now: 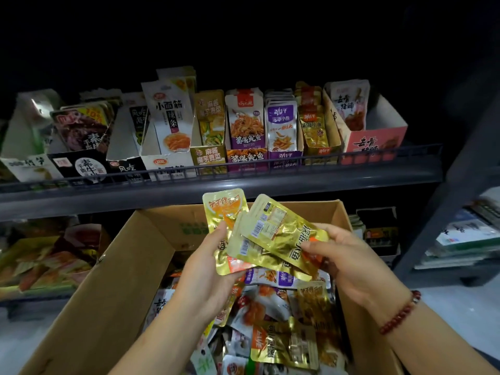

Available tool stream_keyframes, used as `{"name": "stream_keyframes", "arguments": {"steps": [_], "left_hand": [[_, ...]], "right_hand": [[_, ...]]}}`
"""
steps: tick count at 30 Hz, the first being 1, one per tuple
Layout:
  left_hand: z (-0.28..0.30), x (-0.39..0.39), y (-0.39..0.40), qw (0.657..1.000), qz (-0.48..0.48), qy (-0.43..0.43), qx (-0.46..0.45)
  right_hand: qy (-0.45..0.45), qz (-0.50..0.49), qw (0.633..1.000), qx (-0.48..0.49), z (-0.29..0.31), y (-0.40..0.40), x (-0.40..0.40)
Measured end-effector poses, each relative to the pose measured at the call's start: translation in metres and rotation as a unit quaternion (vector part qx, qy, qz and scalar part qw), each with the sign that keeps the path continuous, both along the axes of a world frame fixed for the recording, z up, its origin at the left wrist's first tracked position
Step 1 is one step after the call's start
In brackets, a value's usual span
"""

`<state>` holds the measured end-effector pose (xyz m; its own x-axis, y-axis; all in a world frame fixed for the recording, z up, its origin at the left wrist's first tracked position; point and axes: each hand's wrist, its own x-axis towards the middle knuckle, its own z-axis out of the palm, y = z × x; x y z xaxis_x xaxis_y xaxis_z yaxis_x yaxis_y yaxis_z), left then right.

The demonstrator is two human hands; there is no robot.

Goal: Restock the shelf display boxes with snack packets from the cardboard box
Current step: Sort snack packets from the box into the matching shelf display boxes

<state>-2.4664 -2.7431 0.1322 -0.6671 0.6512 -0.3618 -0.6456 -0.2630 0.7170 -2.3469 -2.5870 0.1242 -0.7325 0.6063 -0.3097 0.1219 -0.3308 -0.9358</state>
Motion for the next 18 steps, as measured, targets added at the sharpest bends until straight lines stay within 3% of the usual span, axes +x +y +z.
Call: {"name": "stream_keyframes", "arguments": {"steps": [4, 7, 13, 18], "left_hand": [[-0.005, -0.002, -0.002, 0.997, -0.011, 0.008, -0.072], [-0.005, 0.006, 0.003, 0.997, -0.053, 0.018, -0.061], [0.001, 0.022, 0.016, 0.997, -0.077, -0.005, 0.022], [0.003, 0.02, 0.016, 0.996, -0.066, -0.013, 0.054]], "right_hand": [[0.029, -0.032, 0.998, 0.043, -0.001, -0.002, 0.0], [0.028, -0.058, 0.982, 0.176, 0.002, -0.006, -0.001], [0.049, -0.037, 0.873, 0.484, 0.001, -0.02, -0.004], [0.064, 0.107, 0.814, 0.568, -0.011, -0.026, -0.008]]}}
